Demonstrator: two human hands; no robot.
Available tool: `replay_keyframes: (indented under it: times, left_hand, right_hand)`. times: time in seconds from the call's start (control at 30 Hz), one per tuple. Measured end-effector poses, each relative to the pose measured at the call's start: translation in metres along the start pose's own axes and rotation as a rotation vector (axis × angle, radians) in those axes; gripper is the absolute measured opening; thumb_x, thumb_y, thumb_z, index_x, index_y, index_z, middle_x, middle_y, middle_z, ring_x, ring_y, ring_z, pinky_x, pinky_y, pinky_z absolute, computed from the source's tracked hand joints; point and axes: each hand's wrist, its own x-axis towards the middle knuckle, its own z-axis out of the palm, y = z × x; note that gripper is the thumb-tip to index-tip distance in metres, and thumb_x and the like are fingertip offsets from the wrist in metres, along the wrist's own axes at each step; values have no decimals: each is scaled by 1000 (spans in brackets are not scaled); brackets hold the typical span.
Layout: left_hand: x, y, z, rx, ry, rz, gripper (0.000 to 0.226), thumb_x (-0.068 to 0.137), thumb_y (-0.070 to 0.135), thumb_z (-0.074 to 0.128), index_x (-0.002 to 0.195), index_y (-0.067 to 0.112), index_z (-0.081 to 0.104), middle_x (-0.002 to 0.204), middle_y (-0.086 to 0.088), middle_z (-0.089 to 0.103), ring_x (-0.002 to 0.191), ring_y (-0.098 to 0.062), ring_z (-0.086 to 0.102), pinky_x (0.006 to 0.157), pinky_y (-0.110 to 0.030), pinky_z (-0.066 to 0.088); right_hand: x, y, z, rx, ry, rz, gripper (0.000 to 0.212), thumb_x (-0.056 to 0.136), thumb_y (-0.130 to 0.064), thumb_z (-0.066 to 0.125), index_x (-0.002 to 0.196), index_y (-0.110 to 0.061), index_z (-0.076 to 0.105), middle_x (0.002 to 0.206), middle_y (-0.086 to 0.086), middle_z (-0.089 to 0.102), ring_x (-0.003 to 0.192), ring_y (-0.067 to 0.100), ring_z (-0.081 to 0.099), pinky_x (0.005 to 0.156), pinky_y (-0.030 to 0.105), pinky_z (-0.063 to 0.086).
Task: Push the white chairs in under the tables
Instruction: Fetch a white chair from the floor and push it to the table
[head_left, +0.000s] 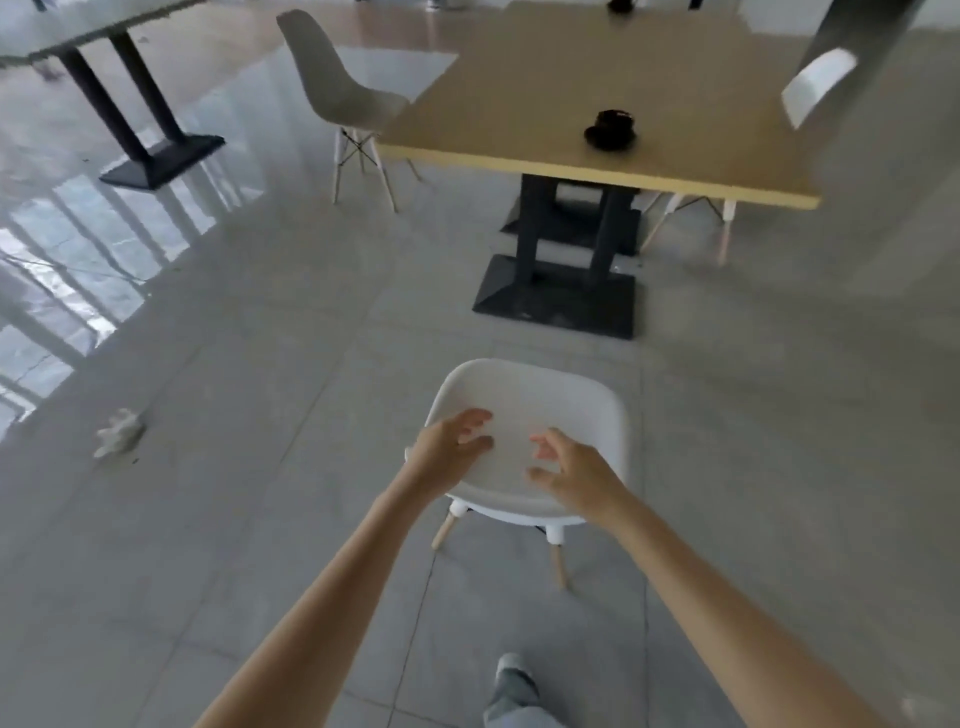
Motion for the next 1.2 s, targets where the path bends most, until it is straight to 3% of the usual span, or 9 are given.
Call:
replay_keyframes:
  times: [0.1,0.17,0.27,0.33,0.47,0.6,0.7,0.83,1.2]
  left_hand:
    - [12,5,6,155,-126,35,46,85,9,56,130,20,51,134,-4,56,124,-22,50,100,-26,38]
    - [14,1,9,226,-252,-18,48,86,13,53,132,25,48,128,5,51,121,-18,45,93,-22,35]
    - [12,-8,18,347,-480,-89,41,85,18,51,125,28,51,117,4,52,107,-14,42,90,-22,32]
    - [13,-18,29,569,-601,-2,38,80,17,51,117,24,55,117,-3,63,103,-19,51,86,-25,35]
    - [13,-43,40,760,-427,199,44,78,22,54,122,25,52,122,4,62,115,-18,54,100,-30,35]
    - [23,-68,42,907,-245,338,27,81,15,50,104,21,61,106,1,70,106,-22,60,91,-29,38]
    - [30,-71,43,962,-227,413,30,83,10,47,103,22,64,104,1,71,110,-20,57,101,-32,35]
    - [37,-69,43,1001,-270,457,33,81,6,45,104,22,63,99,-3,71,95,-27,64,72,-33,42]
    - [52,-62,40,1036,-289,454,32,82,6,44,103,22,63,93,-7,72,86,-32,65,61,-31,35]
  right_hand:
    - [3,13,8,-67,-55,1,53,84,-27,62,132,-14,45,134,7,55,123,22,51,100,33,41]
    - [3,19,17,-103,-94,7,57,83,-31,62,135,-16,42,137,5,52,125,21,48,102,32,39]
    - [4,26,38,-230,-128,-20,60,78,-32,63,132,-20,43,130,4,57,118,23,53,98,35,43]
    - [3,29,54,-428,-118,-87,49,79,-26,60,125,-17,48,120,6,61,109,26,57,92,37,44]
    - [1,33,76,-537,60,-126,29,88,-19,51,116,-12,53,113,7,65,103,29,58,88,38,40]
    - [3,30,81,-556,122,-89,22,88,-14,48,108,-9,55,105,10,67,98,29,60,84,38,39]
    - [6,29,85,-599,137,-69,19,81,-11,57,99,-11,60,88,9,71,82,29,65,73,35,43]
    - [14,26,88,-730,141,15,35,32,-10,84,55,-24,62,36,-3,55,31,16,52,42,20,27]
    - [32,33,84,-726,173,27,37,24,-11,86,47,-24,59,29,-3,46,24,14,44,44,17,20]
